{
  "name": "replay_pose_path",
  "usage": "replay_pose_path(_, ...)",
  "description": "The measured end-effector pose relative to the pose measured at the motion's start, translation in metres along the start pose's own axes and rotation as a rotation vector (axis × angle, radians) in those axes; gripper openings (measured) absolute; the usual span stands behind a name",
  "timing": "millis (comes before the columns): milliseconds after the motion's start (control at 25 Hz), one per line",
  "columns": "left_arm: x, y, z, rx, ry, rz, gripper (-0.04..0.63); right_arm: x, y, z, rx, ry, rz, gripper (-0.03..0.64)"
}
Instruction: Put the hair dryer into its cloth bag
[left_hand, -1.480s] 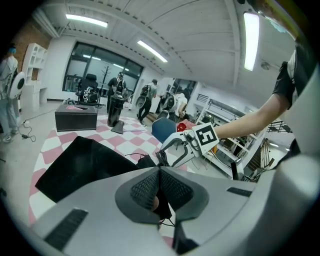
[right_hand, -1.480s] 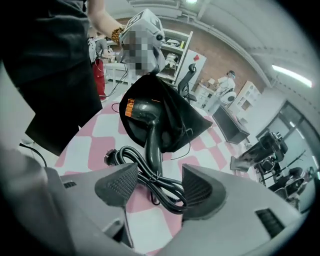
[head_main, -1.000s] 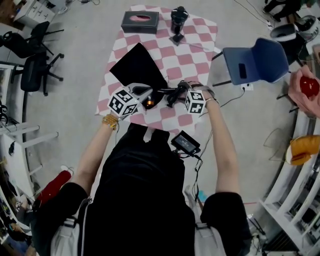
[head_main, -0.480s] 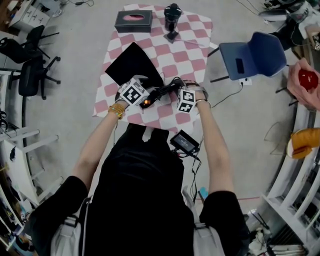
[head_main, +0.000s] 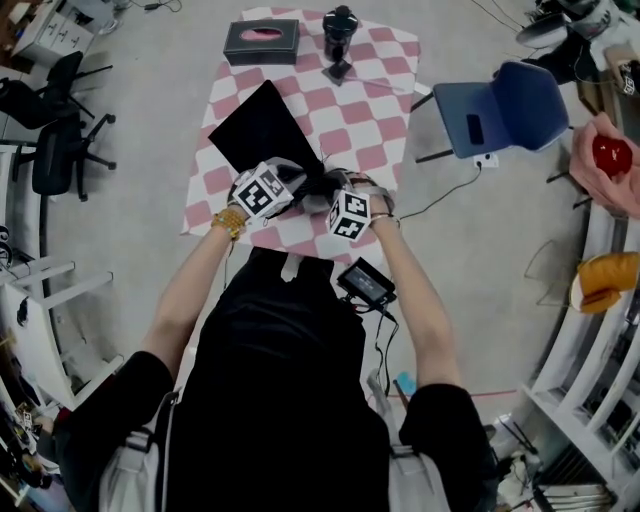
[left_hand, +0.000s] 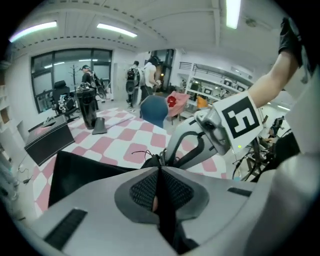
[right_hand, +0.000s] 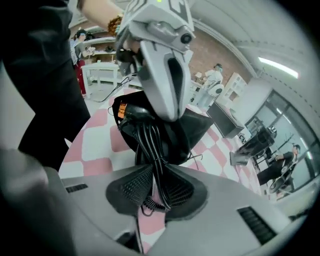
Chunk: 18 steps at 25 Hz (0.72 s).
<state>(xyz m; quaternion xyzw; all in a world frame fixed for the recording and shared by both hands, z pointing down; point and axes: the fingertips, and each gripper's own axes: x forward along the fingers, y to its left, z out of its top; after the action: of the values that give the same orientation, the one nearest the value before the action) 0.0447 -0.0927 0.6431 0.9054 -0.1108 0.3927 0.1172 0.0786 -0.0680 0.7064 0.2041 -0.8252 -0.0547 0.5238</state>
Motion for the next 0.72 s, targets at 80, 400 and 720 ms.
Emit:
replay_pose_path(80,-0.002,-0.02,0.001,0.045,-0.017,-0.092,0.028,-0.002,-0.005,0.005,0.103,-0.016,-0.02,0.078)
replay_pose_path(400,-0.005,-0.038,-0.008,0.131,-0.027,-0.092,0.029,-0.026,-0.003,0.015,0.142,-0.097,0.045,0.089)
replay_pose_path(720,-0.051,-0.017,-0.02,-0.08,-0.218,0.109,0.031,-0.032,-0.116,0.044,0.31,-0.295,-0.1,0.1)
